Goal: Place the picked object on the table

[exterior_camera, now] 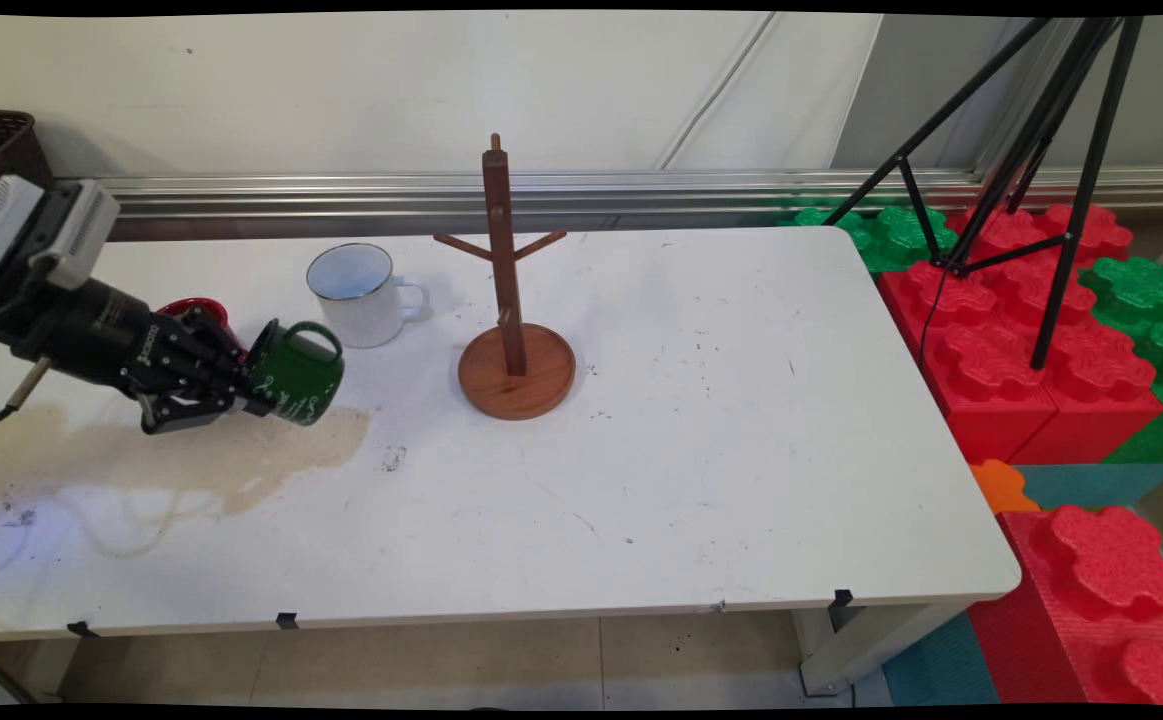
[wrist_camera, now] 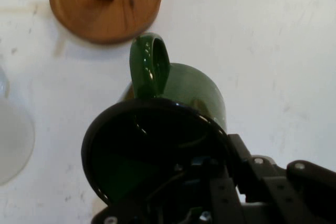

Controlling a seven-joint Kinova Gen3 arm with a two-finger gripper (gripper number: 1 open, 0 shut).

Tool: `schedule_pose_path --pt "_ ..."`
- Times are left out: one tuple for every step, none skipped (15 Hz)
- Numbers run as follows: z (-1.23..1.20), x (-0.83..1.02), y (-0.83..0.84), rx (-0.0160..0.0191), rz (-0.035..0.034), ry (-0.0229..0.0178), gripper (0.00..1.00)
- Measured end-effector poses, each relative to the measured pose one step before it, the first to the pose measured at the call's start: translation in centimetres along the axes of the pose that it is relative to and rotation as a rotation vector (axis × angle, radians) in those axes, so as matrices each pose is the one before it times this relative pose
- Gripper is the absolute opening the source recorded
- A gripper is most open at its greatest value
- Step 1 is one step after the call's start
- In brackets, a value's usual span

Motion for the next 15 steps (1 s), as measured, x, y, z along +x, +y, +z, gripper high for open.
schedule_pose_path --pt "0.098 -0.173 -0.024 0.00364 0.00443 -0.01061 0.00" --pt "0.179 -0.254 -0.031 0.00566 0.00613 -0.01528 0.00" --pt "0.123 -0.162 -0.017 0.00360 0.00395 -0.00963 0.00" --pt "0.230 -0.254 -0.019 0.00525 0.00494 -0.01449 0.00" --pt "0.161 -0.157 -0.021 0.00350 0.00319 -0.00928 0.00" --pt "0.265 -0.252 -0.006 0.00454 0.00465 -0.01420 0.00" --pt "0.171 -0.165 0.007 0.00287 0.00304 -0.00896 0.00" --pt "0.279 -0.225 -0.014 0.00404 0.00664 -0.01377 0.00" --pt "0.175 -0.141 -0.008 0.00300 0.00449 -0.00875 0.00" --pt "0.282 -0.190 -0.030 0.00411 0.00839 -0.01276 0.00" --pt "0.330 -0.196 -0.038 0.00408 0.00995 -0.01431 0.00" --pt "0.320 -0.198 -0.010 0.00392 0.00912 -0.01323 0.00" --pt "0.286 -0.162 -0.013 0.00238 0.00757 -0.01101 0.00" --pt "0.177 -0.102 -0.001 0.00149 0.00473 -0.00664 0.00" --pt "0.283 -0.131 -0.028 0.00232 0.00740 -0.00967 0.00"
